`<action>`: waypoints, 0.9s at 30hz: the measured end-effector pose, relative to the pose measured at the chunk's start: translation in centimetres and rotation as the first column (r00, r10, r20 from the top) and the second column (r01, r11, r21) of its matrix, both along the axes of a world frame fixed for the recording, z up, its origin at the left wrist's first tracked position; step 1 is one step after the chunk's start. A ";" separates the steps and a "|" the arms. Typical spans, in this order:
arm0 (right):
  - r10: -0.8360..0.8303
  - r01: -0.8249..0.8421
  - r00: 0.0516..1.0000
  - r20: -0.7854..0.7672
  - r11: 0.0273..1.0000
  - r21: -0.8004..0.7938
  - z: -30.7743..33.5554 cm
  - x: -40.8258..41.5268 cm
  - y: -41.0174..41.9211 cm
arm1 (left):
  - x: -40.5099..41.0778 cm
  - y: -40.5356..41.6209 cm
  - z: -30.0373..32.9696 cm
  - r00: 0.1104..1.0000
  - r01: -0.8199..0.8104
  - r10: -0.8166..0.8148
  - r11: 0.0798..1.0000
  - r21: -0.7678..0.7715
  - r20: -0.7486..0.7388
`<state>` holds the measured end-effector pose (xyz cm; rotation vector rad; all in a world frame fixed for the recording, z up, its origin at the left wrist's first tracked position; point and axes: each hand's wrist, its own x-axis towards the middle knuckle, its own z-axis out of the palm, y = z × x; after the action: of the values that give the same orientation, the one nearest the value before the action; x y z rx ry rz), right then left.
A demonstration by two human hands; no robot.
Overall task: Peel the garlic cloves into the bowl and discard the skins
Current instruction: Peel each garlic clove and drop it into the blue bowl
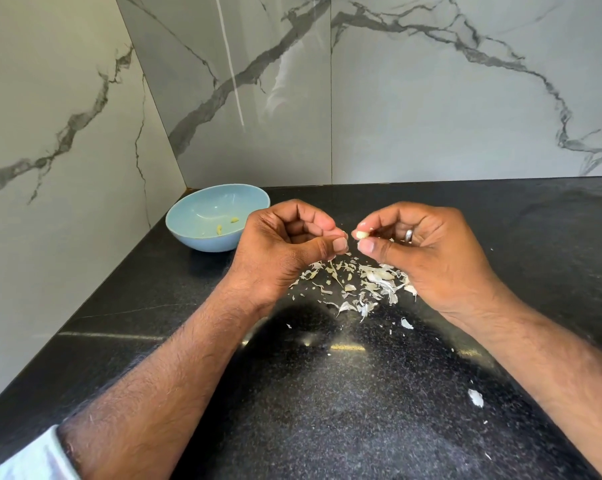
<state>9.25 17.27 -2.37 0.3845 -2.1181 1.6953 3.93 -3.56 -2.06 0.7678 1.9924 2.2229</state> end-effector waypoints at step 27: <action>-0.052 0.013 0.977 0.208 0.982 0.187 1.6 -1.0 -2.5 | -4.7 -8.0 3.6 0.885 -0.464 0.444 0.863 -0.201 -0.139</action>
<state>8.27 14.79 -0.76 0.2276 -2.4323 1.5869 -0.80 -11.58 1.58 0.4028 2.6490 2.1323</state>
